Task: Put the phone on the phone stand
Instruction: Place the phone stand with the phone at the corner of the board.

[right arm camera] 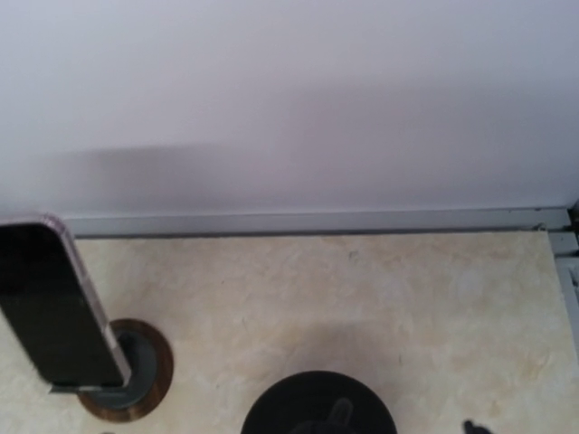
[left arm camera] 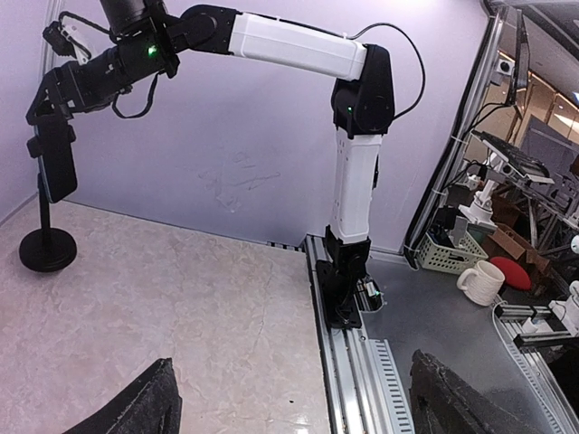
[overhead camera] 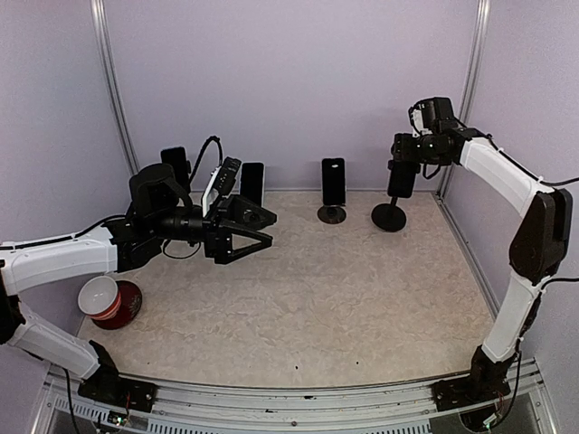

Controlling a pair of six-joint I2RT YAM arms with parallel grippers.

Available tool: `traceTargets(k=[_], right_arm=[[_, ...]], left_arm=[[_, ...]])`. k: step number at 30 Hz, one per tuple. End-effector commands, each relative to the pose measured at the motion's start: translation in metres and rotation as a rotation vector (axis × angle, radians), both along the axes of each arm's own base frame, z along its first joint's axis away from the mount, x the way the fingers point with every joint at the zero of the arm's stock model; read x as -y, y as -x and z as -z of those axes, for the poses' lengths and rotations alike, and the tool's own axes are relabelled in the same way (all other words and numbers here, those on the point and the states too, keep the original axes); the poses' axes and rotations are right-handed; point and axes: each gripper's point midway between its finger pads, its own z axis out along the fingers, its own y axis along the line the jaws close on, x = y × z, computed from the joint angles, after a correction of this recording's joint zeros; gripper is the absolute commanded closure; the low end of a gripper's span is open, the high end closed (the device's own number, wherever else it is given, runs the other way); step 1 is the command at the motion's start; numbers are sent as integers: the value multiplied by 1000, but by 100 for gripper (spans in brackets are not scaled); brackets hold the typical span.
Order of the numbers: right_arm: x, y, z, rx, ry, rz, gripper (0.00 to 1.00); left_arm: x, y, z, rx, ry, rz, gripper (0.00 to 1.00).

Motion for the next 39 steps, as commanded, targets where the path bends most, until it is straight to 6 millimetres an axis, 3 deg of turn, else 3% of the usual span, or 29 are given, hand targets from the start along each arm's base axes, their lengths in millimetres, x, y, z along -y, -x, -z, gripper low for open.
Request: traceTargets(k=[1,16,24,39], right_arm=[[6,-24,-58,192,-24,-19,47],[28,-61,-36,157,-6,13,47],[33,-67,-20,122,-17,12,46],[33,-72,-13,104,-18,16,38]], left_arm=[[-5,3,-19,58,42,5,15],[-6,1,-17,50,43,1,15],[-6,-1,-16,43,42,0,12],[-7,-1,-17,45,47,-4,3]])
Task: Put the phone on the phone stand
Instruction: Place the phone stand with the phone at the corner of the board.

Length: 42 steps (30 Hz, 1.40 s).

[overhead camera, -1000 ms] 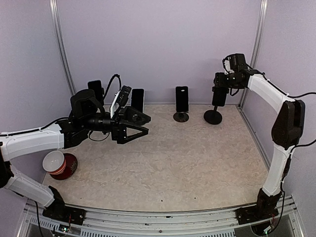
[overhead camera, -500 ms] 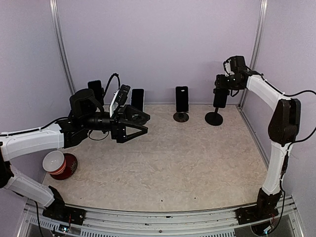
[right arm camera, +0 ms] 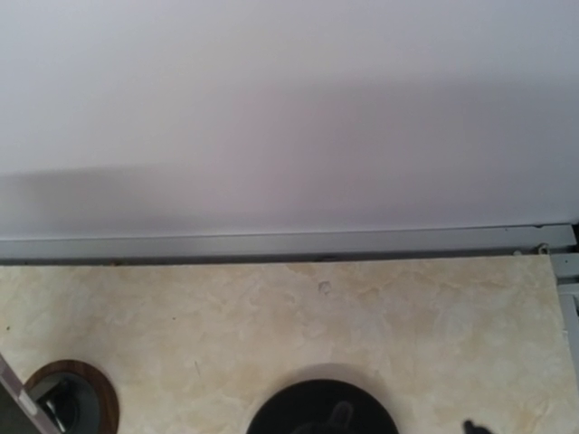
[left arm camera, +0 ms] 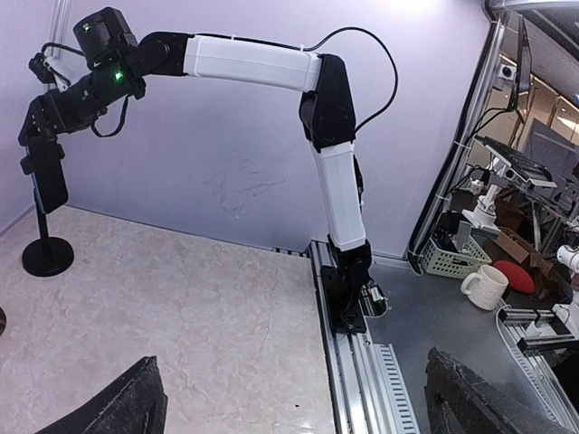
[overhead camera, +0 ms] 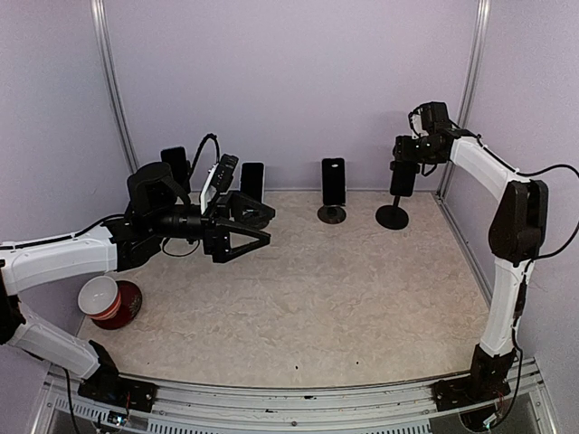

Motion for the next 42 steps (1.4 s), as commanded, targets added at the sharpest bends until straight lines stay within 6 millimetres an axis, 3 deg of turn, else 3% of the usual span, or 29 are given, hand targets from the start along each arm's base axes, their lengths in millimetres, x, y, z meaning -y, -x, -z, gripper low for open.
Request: traceTargets(k=[1,16,32,36,39,42], right_arm=[[4,-10,-46,134,-19,7,38],[-2,-13,-34,109,-28,-24,33],[-5,-5,-41,86,-37,-48,12],[-6,-1,-46,86,-38,-53,10],[-3,6,-56,91,-36,-41,0],[0,16,-68,106,-29,-31,0]], left_arm=[[-4,4,-13,38,33,10,3],[-5,2,-14,41,34,2,1],[-6,1,-14,37,35,0,1],[-6,1,-14,38,35,-2,1],[-6,0,-14,38,34,-5,1],[-6,0,-14,37,33,-8,1]])
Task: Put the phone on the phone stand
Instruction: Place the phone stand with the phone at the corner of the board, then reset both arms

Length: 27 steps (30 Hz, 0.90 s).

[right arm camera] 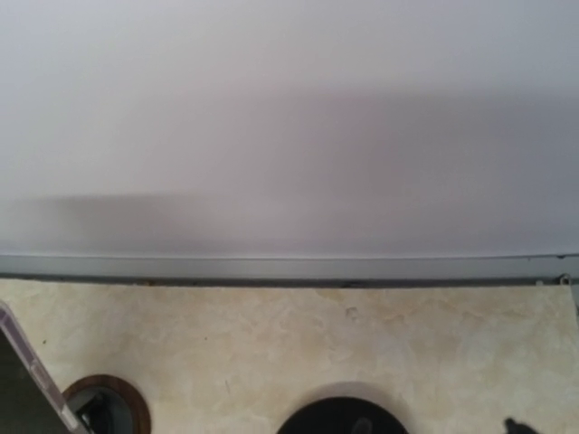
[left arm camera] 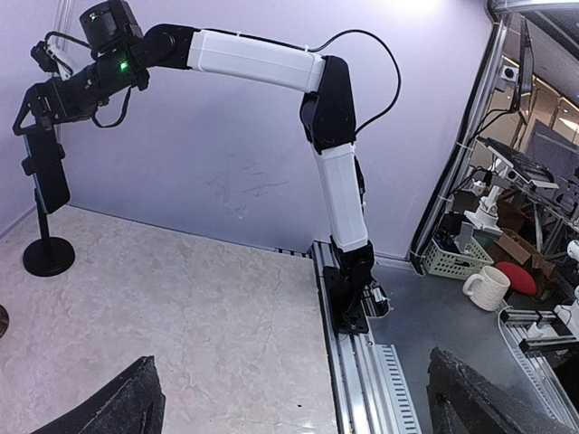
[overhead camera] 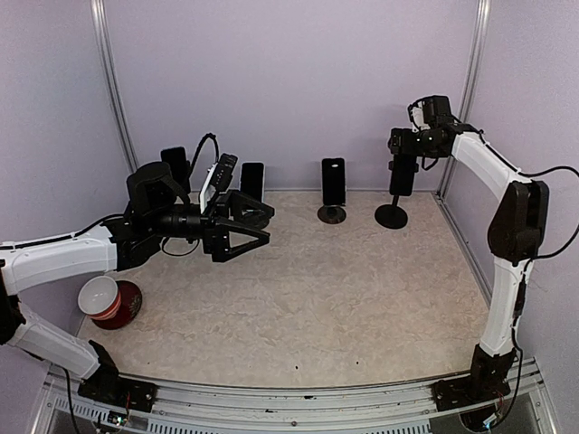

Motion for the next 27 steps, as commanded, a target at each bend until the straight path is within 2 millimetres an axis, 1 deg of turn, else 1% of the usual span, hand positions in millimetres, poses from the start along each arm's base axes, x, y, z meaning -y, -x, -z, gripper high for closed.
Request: traceTargets(k=[1,5,9,10,11,14,15,16,17,21,24,27], right_arm=[[11,24,-53,83,5,19,0],[16,42,-70,117,13,31,0],[18,66,-79,132,5,20,0],[18,73,-81,137,3,16,0],[18,82,-87,153,-1,11,0],[18,107,-91,178,-13,-4,0],[18,115,-89,186,-19,-4,0],[18,124,-82,185,-19,-6,0],[17,133,-81,194,-20,-11,0],[5,169,-76,223,-20,-50,0],[-7,192,-64,230,-20,-90,0],[-22,210,-44,211,-33,-140,0]], left_arm=[[-5,1,-13,37,32,-5,1],[-5,-3,-12,34,25,-25,1],[-4,-9,-8,28,12,-54,1],[-4,-12,-6,26,6,-63,1],[-3,-15,-4,23,0,-76,1],[-3,-26,1,15,-25,-130,1],[-3,-29,1,14,-32,-149,1],[-3,-33,1,13,-38,-170,1],[-4,-37,1,13,-43,-193,1],[-7,-53,-2,6,-77,-284,1],[-10,-61,-11,4,-82,-340,1],[-19,-68,-20,-2,-65,-413,1]])
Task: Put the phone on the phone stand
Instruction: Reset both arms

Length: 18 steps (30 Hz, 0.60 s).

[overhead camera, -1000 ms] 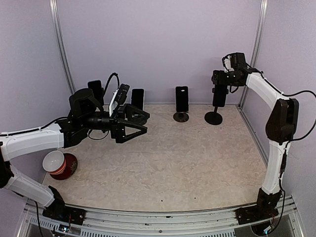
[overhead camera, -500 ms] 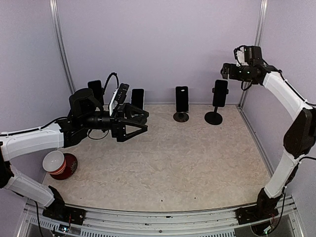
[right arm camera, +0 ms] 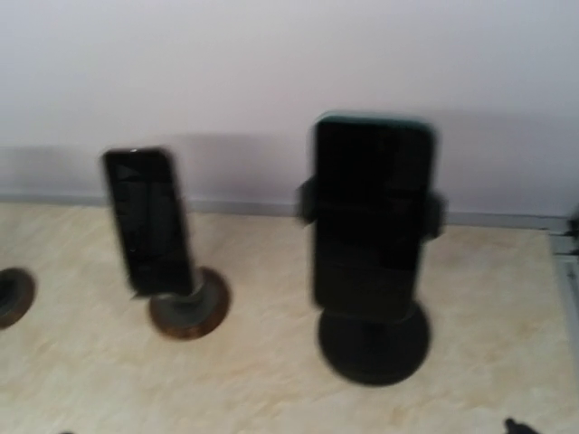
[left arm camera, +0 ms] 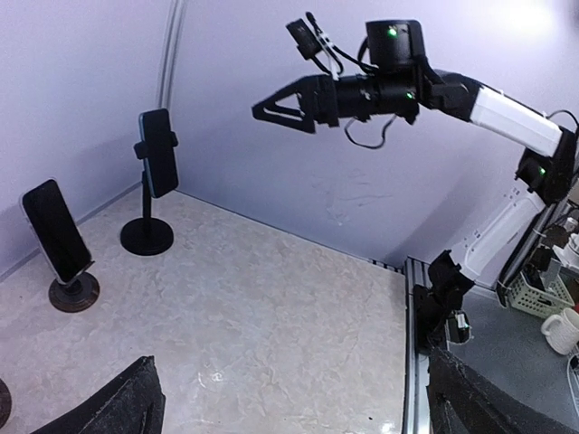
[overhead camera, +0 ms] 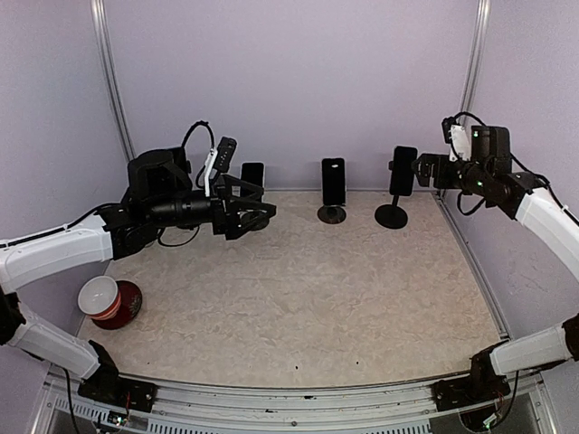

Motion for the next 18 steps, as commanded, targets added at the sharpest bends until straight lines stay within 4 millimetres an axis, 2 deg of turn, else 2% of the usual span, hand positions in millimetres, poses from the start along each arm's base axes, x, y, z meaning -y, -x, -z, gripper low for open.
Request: traceTargets(k=[1,6,10,14,18], right_arm=[[-22,24,6,52,-25,-72,0],[-50,51,48,12,-69,-152,0],[-73,66,71,0,-48,-205,0],[-99,85,90,11,-58,-276,0],[-118,99,111,34,-64,-309,0]], left_arm=[[-17,-22,-14,8,6,-172,1],[-26,-26,4,-47,-3,-230,1],[-28,-11,17,-25,23,-180,1],[-39,-10,33,-4,7,-227,1],[-49,2,44,78,-2,-223,1]])
